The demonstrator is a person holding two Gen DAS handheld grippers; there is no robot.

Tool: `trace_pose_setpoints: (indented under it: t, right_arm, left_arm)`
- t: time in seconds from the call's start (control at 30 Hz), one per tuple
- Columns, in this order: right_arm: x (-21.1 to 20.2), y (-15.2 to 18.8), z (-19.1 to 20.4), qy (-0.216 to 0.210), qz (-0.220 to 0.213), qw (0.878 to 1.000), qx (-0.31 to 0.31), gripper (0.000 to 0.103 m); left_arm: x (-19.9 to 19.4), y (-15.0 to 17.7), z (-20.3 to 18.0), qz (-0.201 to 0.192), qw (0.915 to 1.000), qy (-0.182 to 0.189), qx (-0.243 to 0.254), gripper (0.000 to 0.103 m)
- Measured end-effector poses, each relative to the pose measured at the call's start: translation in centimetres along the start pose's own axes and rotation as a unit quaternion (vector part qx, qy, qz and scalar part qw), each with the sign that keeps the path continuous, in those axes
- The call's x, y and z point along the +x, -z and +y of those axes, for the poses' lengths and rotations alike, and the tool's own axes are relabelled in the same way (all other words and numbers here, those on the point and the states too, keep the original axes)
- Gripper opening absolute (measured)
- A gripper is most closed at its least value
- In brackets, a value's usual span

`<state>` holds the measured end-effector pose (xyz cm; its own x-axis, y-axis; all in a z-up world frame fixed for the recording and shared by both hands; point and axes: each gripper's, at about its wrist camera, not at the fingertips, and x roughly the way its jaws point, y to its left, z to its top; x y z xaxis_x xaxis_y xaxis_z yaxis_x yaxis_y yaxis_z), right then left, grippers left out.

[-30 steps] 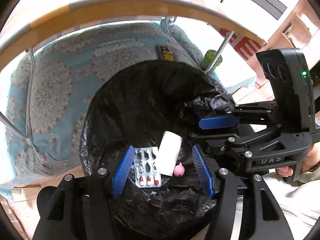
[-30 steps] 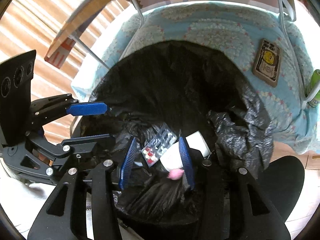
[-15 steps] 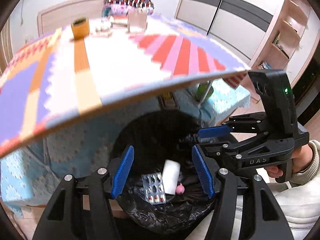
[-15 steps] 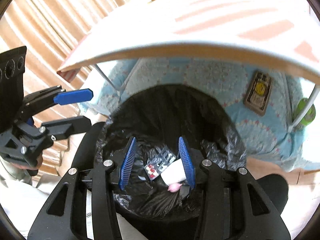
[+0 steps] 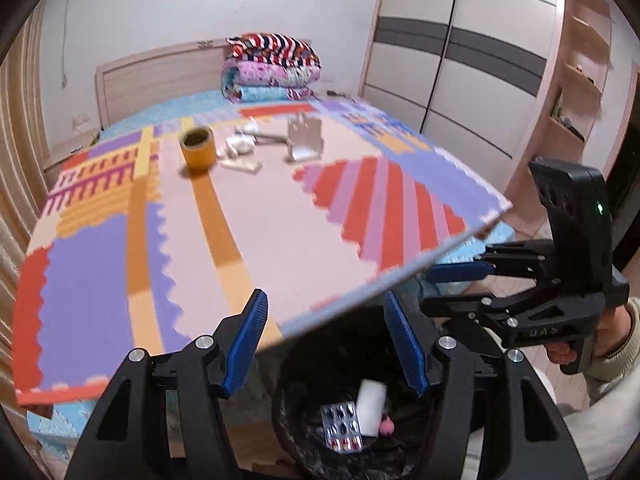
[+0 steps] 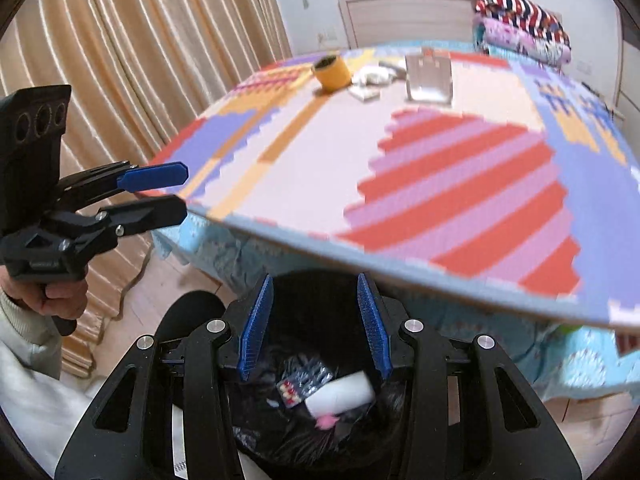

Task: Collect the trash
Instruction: 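Grasp the tape roll with the left tool while the right tool grasps the white plastic holder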

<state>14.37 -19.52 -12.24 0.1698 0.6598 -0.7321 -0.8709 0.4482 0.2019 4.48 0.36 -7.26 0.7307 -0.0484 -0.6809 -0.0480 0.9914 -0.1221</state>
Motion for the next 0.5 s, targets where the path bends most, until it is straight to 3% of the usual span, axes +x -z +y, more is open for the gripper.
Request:
trace_pose_setpoints:
  t: [0.5]
  right_arm:
    - [-0.5,-6.6,-1.1,0.040,-0.050,0.998,-0.024,0.052]
  left_arm:
    - [1.1,-6.8,4.5,-0.043,0.9978,-0.047,-0.017,0.058]
